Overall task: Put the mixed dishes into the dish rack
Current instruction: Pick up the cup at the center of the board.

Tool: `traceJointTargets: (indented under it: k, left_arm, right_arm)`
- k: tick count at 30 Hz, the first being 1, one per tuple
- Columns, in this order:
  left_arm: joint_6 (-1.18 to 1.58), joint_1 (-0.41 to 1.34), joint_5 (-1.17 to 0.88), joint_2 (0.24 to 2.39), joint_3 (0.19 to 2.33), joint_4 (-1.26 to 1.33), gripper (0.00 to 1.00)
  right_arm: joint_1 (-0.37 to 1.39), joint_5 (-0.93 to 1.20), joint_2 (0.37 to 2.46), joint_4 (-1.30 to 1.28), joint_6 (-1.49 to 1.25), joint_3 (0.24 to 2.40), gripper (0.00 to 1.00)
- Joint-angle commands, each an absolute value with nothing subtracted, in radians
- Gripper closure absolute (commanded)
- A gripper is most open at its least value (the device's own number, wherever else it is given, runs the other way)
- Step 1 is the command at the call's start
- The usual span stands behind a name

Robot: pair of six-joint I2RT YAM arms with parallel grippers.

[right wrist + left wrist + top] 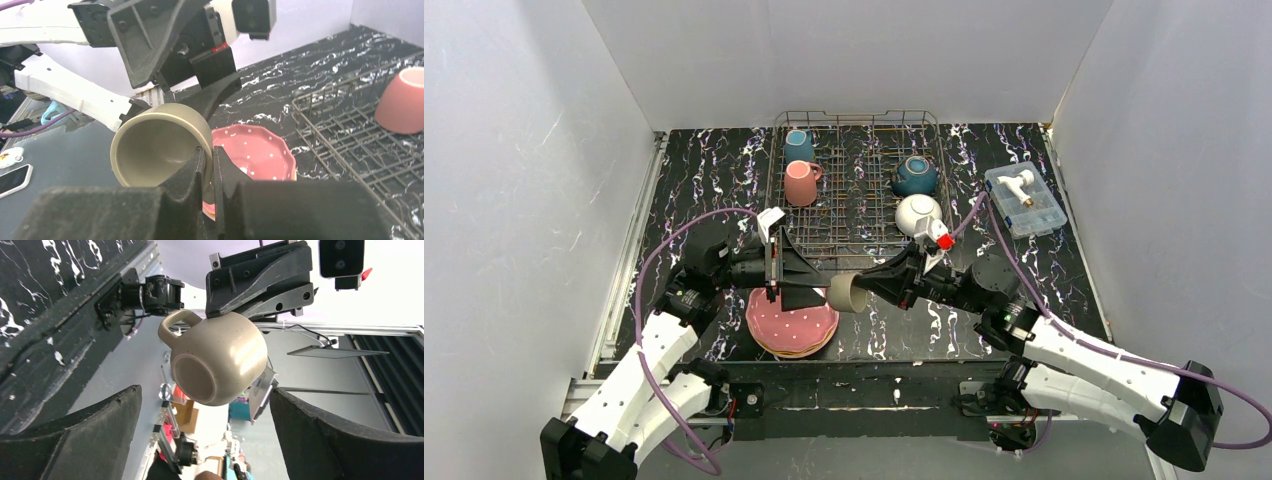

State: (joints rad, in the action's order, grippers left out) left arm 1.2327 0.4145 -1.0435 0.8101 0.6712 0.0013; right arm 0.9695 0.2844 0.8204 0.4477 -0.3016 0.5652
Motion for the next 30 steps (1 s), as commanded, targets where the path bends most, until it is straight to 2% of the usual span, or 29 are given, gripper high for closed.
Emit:
traceJointTargets:
  k: [1,23,30]
  left_arm:
    - [1.322,0.417,-1.126,0.803,0.664,0.047,0.02]
    - [1.428,0.416,-1.147,0.749,0.702,0.057,0.02]
    - [1.434,0.417,-1.153,0.722,0.700,0.063,0.07]
  right_arm:
    - [0.983,0.341,0.830,0.677,-0.242,0.574,0.99]
    - [1.073,0.332,0.958,0.890,-0.093,0.573,0.99]
    - [1.102,0.308,0.992,0.944,-0.076,0.567,0.99]
